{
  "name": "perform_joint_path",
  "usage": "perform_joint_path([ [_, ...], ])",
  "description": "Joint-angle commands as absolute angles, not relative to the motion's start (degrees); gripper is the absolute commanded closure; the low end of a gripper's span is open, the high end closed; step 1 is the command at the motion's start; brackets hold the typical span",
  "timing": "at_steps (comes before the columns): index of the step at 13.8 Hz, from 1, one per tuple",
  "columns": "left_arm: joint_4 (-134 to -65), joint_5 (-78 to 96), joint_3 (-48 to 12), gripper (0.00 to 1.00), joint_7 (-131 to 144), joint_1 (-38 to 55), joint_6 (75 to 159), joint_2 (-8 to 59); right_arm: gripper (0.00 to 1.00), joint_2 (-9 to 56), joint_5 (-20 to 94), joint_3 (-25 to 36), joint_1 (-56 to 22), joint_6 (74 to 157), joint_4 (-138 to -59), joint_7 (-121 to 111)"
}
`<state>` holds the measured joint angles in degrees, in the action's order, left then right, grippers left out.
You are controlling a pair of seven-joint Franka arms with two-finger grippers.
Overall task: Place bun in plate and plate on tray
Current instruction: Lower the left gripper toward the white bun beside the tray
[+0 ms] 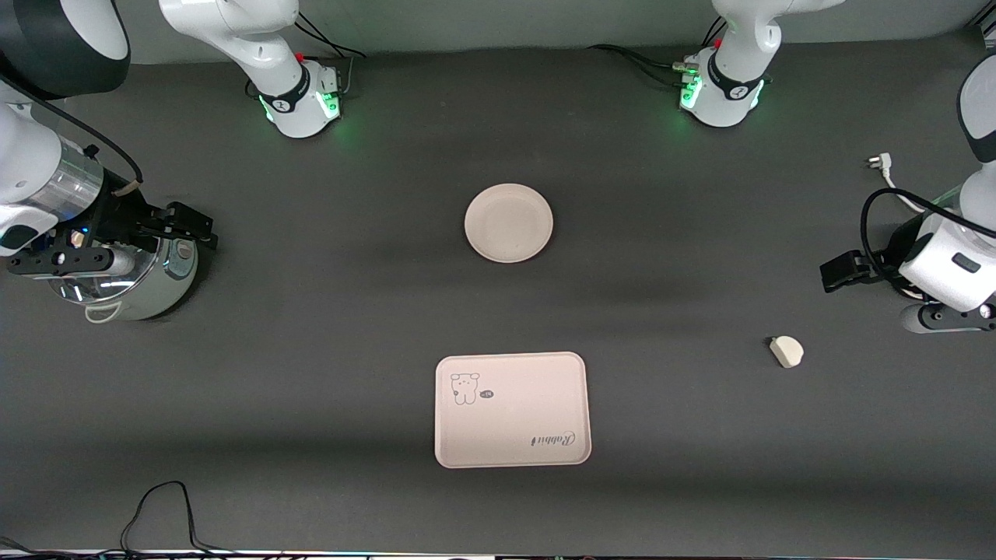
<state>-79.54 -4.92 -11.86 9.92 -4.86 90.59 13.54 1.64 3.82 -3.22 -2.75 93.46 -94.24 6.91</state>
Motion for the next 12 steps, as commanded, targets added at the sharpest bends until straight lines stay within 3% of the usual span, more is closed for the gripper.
perform_joint_path([
  [1, -78.40, -4.22, -11.87, 0.00, 8.18, -5.01, 90.09, 13.97, 0.00, 1.67, 4.04, -3.08, -3.16, 92.64, -93.43, 7.82],
  [5, -79.27, -5.10, -11.60, 0.00, 7.73, -5.01, 91.22, 17.21, 0.00, 1.67, 4.04, -3.08, -3.25, 92.64, -93.43, 7.82],
  [7, -83.73, -8.85, -11.60, 0.00, 8.17, -4.92, 95.85, 19.68, 0.00, 1.67, 4.04, -3.08, -3.25, 92.64, -93.52, 7.91],
  [12, -107.29, -11.06, -11.25, 0.00, 8.61, -10.02, 130.28, 22.83, 0.00, 1.67, 4.04, -3.08, -3.16, 92.64, -93.52, 7.91],
])
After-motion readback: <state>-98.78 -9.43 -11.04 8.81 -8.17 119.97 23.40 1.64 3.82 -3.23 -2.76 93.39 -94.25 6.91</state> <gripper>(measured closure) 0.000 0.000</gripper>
